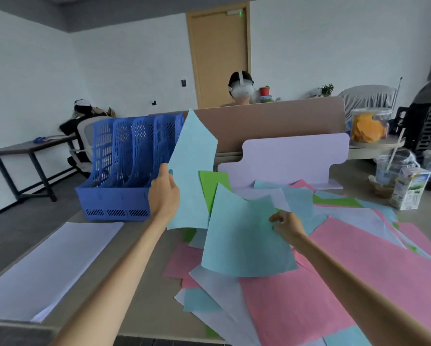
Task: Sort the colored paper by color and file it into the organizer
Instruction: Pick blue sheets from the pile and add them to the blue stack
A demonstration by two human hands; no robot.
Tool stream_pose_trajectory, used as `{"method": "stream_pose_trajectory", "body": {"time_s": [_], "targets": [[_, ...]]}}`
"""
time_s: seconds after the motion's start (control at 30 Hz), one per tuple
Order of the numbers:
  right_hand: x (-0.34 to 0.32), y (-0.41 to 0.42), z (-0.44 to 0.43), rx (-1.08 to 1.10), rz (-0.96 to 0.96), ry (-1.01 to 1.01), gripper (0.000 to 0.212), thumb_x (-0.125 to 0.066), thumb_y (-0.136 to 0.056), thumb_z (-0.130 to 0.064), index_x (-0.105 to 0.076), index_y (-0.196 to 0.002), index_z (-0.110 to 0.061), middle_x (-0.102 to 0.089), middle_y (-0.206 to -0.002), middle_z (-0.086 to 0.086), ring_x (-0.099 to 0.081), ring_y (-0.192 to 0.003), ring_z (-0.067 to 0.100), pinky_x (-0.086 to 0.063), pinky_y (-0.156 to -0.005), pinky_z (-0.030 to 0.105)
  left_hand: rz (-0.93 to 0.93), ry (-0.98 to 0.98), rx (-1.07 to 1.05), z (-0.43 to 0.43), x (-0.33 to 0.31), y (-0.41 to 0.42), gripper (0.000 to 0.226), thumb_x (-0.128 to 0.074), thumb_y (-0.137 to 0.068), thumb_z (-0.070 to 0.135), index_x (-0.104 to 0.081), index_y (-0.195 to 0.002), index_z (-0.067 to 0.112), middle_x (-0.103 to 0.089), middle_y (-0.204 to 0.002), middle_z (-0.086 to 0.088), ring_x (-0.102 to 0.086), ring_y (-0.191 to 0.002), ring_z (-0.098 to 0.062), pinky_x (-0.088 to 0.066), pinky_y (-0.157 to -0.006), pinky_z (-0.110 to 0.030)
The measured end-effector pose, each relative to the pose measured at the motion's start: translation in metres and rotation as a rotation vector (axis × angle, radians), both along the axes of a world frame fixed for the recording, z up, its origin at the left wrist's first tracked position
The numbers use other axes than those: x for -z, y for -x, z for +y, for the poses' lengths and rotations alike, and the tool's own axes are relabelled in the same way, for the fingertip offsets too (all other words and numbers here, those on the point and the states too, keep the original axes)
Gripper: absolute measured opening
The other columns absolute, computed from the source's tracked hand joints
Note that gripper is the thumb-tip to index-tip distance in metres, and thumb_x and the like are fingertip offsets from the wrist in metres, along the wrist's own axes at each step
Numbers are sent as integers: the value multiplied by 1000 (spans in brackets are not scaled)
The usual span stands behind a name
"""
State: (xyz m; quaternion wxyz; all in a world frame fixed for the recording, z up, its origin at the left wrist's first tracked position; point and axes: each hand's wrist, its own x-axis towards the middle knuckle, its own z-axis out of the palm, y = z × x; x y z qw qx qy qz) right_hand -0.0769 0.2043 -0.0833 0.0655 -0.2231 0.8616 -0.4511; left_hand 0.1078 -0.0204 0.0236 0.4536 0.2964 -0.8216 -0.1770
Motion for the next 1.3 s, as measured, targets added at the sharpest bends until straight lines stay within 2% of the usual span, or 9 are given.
{"method": "stream_pose_trajectory", "body": {"time_s": [0.17,0.4,0.53,0.63,0.7,0.8,1.03,1.17,1.3], "targets": [[-8,-3,-3,-21,0,-24,38,-46,-80,10,-68,-106,-6,-64,-107,9,-52,-86,18,-41,-64,22,141,75,26,8,-46,-8,14,-29,-102,13,-42,-100,8,-40,-65,2,-36,-55,-17,-28,-48,-30],[-19,-2,8,58,-202,127,51,-59,-79,5,-43,-126,-8,-59,-104,17,-59,-88,30,-51,-71,35,144,-171,184,24,-53,-2,20,-31,-103,13,-33,-83,10,-32,-65,3,-26,-52,-11,-22,-47,-22],[-21,-2,18,97,-336,221,39,-56,-85,6,-46,-122,2,-58,-95,20,-59,-57,21,-55,-55,31,9,-294,196,35,-5,8,25,-32,-103,15,-31,-79,7,-34,-65,-4,-33,-54,-16,-26,-48,-26],[-25,-7,24,72,-422,293,9,-44,-93,6,-52,-96,3,-56,-77,17,-54,-33,9,-45,-35,17,-82,-349,225,40,35,17,30,-35,-102,14,-38,-72,8,-37,-65,-11,-39,-61,-29,-29,-51,-33],[-23,-5,26,90,-459,323,17,-43,-96,-1,-54,-84,0,-59,-71,13,-58,-37,12,-45,-36,17,-139,-349,244,41,57,22,34,-36,-101,13,-31,-68,16,-30,-62,-1,-30,-56,-19,-19,-48,-31],[-18,0,25,112,-515,368,15,-49,-95,-9,-57,-86,1,-62,-72,12,-61,-53,20,-52,-45,22,-188,-386,265,41,81,28,21,-37,-101,15,-45,-82,14,-34,-62,1,-34,-54,-17,-21,-49,-29],[-12,-5,14,60,-529,273,14,-61,-82,3,-58,-71,-4,-56,-64,8,-56,-41,15,-44,-38,16,-345,-315,166,39,116,36,32,-48,-96,24,-33,-69,14,-41,-60,-2,-43,-64,-26,-25,-54,-32],[-8,-3,8,28,-281,82,21,-50,-77,8,-58,-66,-8,-51,-66,5,-49,-63,19,-38,-53,23,-370,-260,68,40,119,37,19,-55,-91,30,-44,-81,16,-62,-80,-11,-58,-80,-32,-32,-57,-31],[-12,0,14,5,-265,287,33,-45,-82,13,-61,-69,-13,-60,-73,5,-57,-64,18,-48,-59,24,-303,-263,57,37,115,42,23,-63,-85,33,-55,-99,17,-65,-100,1,-61,-94,-26,-47,-73,-34]]}}
